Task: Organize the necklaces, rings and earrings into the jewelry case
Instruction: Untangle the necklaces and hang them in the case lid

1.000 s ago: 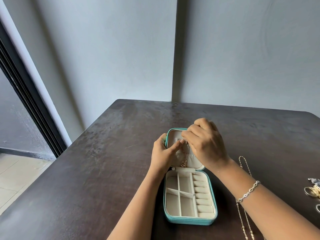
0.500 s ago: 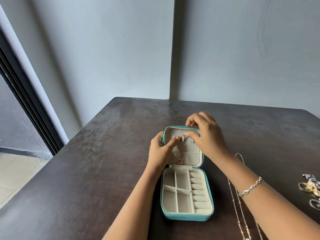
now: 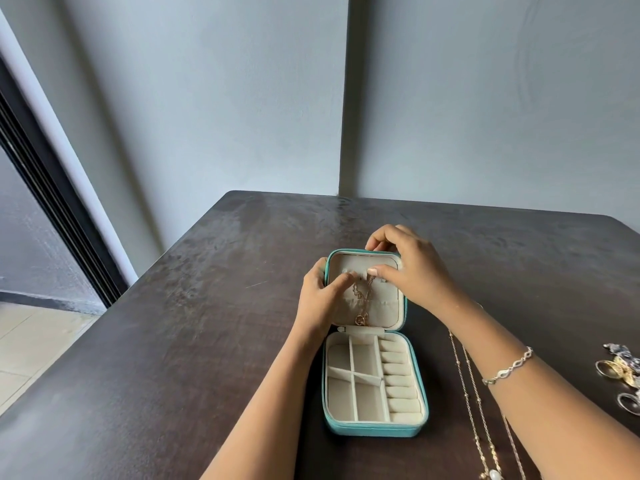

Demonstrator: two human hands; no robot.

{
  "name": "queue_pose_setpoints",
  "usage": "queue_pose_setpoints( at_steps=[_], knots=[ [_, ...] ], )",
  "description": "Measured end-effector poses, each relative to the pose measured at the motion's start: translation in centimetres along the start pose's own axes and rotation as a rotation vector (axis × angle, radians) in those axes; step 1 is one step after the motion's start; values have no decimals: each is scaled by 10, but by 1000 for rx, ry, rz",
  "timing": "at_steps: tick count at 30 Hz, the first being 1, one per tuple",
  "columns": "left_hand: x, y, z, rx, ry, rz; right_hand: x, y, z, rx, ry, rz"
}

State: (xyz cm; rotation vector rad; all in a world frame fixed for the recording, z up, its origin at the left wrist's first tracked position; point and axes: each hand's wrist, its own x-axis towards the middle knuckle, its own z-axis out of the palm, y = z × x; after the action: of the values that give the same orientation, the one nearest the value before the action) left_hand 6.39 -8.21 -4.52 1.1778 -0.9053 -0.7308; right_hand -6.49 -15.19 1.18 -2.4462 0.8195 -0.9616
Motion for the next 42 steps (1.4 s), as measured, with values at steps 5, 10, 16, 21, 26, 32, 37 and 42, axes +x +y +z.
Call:
queue_pose_setpoints(
  at_steps=[5,10,16,21,26,32,37,42],
  knots=[
    [-2,5,1,-19,56,-16,-4,1,-5,121,7,68],
    [-5,5,-3,-53,111,-40,-21,8,-12,226,31,115],
    [-20,16,-6,-29,131,-46,-56,15,-33,262,61,152],
    [-37,28,-5,-72,145,-41,-87,26,-55,296,100,195],
    [-52,41,-4,-153,156,-50,-109,37,-66,294,170,246],
    [-62,67,10,93,177,152,-116,46,-62,296,229,267],
    [-76,84,48,37,113,121,-107,52,-66,209,189,305],
    [-101,79,82,-72,41,5,-88,52,-70,36,86,368]
  ],
)
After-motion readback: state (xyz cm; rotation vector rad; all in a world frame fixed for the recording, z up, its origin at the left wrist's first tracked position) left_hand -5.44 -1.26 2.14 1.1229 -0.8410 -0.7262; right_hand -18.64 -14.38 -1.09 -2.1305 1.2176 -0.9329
